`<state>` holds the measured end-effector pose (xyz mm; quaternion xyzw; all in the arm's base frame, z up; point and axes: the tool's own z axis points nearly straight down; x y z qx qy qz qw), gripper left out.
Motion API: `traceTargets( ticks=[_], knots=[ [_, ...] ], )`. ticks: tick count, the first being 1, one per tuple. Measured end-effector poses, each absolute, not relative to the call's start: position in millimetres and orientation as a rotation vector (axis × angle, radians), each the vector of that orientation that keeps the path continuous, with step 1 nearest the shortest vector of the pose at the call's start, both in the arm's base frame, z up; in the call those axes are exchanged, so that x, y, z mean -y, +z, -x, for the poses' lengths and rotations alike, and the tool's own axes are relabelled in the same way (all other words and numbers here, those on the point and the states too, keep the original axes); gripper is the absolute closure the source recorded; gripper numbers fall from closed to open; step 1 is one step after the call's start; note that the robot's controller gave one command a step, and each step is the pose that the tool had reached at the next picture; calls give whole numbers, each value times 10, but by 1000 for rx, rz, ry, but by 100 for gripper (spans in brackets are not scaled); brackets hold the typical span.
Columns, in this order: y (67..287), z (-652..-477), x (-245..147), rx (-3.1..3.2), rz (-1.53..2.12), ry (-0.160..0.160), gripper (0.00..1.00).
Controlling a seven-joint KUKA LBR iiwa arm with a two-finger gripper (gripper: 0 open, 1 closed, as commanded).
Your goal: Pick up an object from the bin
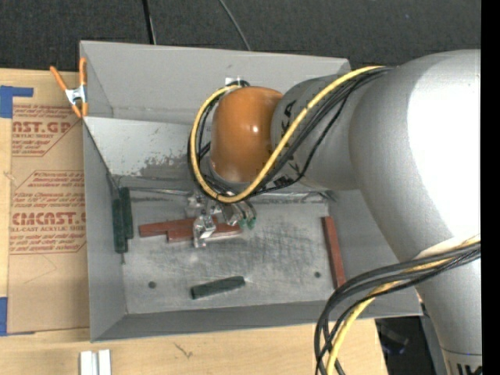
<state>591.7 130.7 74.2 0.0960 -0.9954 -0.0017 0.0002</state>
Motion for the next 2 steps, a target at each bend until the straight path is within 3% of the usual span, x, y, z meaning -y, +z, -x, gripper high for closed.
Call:
traceTargets(
  ticks=[2],
  knots=[
    [752,-5918,-1310,3128,-302,-5,100]
  ],
)
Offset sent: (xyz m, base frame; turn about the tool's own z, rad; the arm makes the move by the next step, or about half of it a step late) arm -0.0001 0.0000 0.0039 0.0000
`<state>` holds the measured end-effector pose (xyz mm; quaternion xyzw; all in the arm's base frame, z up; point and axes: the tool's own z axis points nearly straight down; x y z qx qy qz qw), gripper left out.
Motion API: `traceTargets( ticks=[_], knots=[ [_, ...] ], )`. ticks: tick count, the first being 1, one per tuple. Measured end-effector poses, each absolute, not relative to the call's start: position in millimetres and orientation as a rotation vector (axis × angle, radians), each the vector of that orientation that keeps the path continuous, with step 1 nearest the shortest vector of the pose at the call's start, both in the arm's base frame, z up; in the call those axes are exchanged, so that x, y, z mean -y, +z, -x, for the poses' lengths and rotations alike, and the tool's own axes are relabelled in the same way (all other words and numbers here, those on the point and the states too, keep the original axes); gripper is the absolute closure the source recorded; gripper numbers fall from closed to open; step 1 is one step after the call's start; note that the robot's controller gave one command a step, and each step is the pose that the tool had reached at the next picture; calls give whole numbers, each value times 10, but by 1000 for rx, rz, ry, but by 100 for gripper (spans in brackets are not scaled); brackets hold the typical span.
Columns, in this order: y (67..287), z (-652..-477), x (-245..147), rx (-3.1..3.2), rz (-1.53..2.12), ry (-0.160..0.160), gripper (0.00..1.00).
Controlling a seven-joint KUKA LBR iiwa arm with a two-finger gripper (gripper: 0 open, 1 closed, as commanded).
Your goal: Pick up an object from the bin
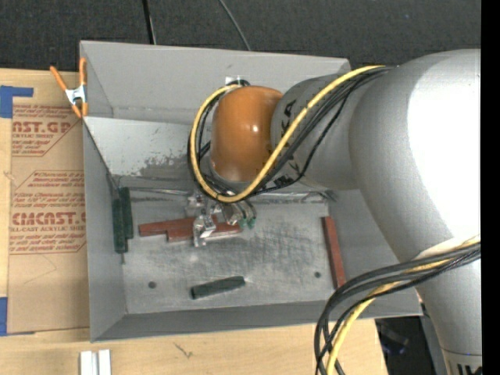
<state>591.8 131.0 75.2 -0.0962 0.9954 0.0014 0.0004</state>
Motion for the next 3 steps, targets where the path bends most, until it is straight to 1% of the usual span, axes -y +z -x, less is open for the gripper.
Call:
traceTargets(
  ticks=[1,2,3],
  knots=[
    [769,-5916,-1313,-3125,303,3,100],
    [879,-5907,-1309,-3127,302,2,100],
    [1073,-5885,-1306,-3136,304,0,100]
  ],
)
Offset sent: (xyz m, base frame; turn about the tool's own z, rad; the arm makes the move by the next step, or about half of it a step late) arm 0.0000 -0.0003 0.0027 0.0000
